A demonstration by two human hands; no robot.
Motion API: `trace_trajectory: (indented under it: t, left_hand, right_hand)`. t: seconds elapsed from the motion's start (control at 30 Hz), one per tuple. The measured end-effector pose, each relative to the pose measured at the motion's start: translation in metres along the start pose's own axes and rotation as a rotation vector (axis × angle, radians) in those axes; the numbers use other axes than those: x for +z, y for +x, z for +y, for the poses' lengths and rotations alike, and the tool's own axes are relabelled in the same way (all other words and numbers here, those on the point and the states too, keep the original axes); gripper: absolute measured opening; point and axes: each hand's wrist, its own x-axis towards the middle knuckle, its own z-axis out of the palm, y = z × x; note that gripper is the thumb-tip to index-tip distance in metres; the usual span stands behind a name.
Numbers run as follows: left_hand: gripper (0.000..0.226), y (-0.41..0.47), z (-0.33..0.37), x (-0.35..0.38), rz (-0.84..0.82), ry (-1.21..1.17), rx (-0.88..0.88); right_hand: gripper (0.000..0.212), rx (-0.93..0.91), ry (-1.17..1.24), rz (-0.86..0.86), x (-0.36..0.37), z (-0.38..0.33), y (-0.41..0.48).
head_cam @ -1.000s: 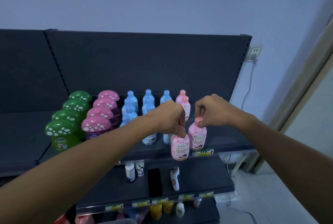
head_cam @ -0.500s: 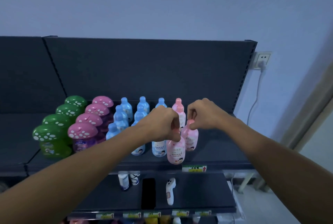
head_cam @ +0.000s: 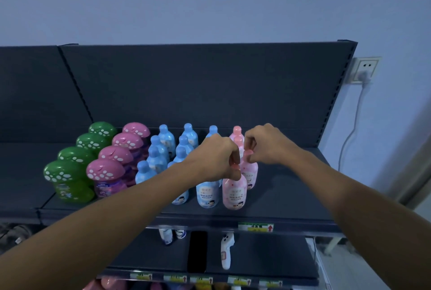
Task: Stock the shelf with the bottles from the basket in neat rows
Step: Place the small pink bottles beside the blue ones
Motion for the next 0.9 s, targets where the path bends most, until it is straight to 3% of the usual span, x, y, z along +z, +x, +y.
trace_trajectory:
  t: [0.9]
  left_hand:
    - [0.024,0.035,0.001,0.033,-0.028,0.057,-0.017]
  right_hand:
    - [0.014,-0.003,0.021,-0.056,0.014,0.012,0.029]
